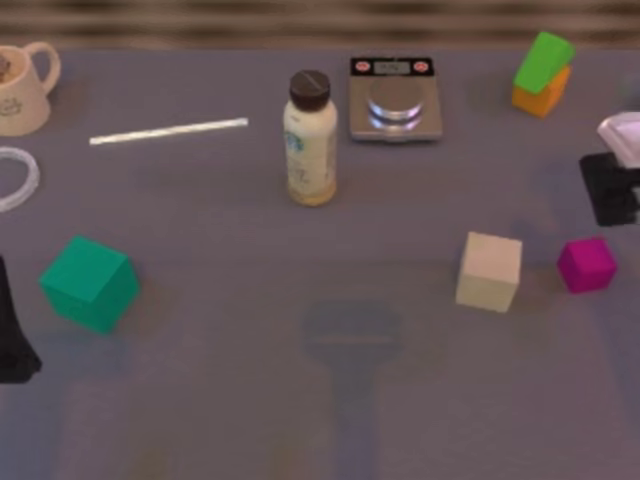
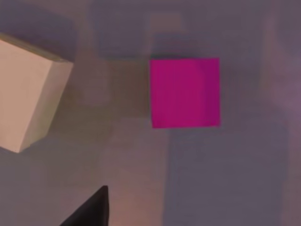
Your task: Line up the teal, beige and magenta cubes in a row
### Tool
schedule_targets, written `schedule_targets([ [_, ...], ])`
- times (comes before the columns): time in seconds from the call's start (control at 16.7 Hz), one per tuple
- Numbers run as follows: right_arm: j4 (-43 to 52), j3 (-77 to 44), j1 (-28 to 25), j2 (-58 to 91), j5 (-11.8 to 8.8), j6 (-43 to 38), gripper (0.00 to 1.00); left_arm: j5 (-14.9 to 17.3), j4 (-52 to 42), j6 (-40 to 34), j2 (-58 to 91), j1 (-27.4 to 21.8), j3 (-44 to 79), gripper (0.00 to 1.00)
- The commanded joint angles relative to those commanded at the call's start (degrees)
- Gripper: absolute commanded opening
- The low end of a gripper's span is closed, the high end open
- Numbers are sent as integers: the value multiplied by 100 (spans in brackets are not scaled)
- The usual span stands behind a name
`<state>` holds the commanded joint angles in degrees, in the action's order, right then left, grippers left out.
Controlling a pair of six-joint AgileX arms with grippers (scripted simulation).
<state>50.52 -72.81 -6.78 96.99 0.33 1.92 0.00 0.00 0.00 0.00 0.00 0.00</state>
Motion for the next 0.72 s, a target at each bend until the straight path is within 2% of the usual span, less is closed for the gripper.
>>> schedule_targets([
  [0.36, 979, -1560, -138, 1967, -16, 27, 100, 0, 0, 0, 0, 0, 0, 100],
  [0.72, 1110, -1792, -158, 2212, -22, 32, 100, 0, 0, 0, 0, 0, 0, 100],
])
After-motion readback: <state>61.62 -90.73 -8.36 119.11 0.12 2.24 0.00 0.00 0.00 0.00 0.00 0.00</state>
